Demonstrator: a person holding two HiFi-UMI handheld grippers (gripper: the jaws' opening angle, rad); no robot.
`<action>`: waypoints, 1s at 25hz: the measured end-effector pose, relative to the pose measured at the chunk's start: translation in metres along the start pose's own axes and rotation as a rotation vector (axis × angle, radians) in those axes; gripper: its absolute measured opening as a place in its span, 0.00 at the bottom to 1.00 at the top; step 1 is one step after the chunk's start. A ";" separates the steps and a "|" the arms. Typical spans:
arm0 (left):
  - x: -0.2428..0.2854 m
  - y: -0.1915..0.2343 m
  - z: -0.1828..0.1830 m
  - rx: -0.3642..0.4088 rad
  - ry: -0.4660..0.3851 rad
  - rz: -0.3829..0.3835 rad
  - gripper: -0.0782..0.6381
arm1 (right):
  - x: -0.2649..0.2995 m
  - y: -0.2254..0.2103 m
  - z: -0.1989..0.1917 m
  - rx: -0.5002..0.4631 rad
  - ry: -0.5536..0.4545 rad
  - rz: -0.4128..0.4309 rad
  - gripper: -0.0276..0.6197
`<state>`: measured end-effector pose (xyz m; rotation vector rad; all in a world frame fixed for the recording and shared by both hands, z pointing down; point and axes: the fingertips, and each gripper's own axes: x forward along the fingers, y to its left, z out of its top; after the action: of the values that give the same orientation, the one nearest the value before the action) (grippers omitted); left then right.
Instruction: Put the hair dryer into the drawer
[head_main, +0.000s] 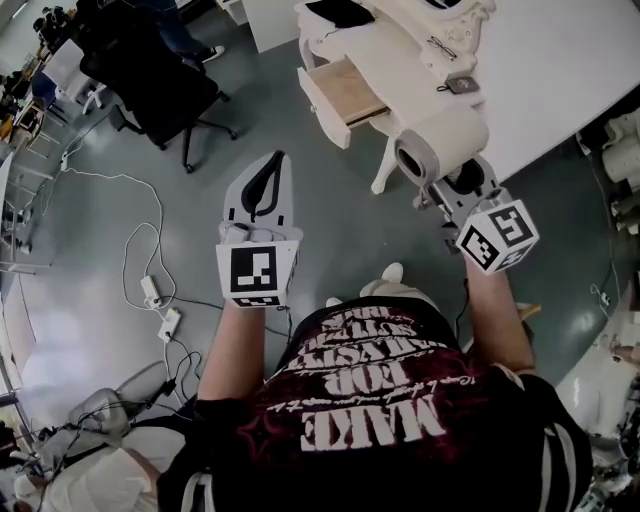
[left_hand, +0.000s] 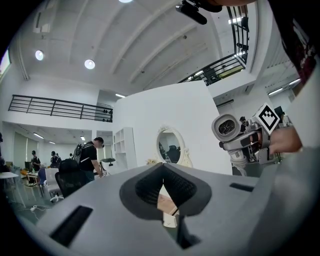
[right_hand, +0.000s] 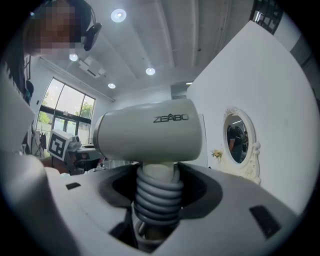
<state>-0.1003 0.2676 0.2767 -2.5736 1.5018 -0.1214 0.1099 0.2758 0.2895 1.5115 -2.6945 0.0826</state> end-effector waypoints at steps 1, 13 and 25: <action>-0.001 0.000 -0.001 -0.007 0.002 -0.005 0.12 | 0.001 0.002 0.002 0.008 -0.001 0.002 0.40; 0.014 0.000 -0.019 -0.078 0.016 -0.010 0.12 | 0.008 -0.001 -0.006 0.042 0.023 0.035 0.40; 0.059 -0.004 -0.045 -0.102 0.077 -0.019 0.12 | 0.037 -0.039 -0.030 0.110 0.055 0.065 0.40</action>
<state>-0.0749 0.2136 0.3208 -2.6927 1.5489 -0.1520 0.1246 0.2265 0.3227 1.4265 -2.7368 0.2742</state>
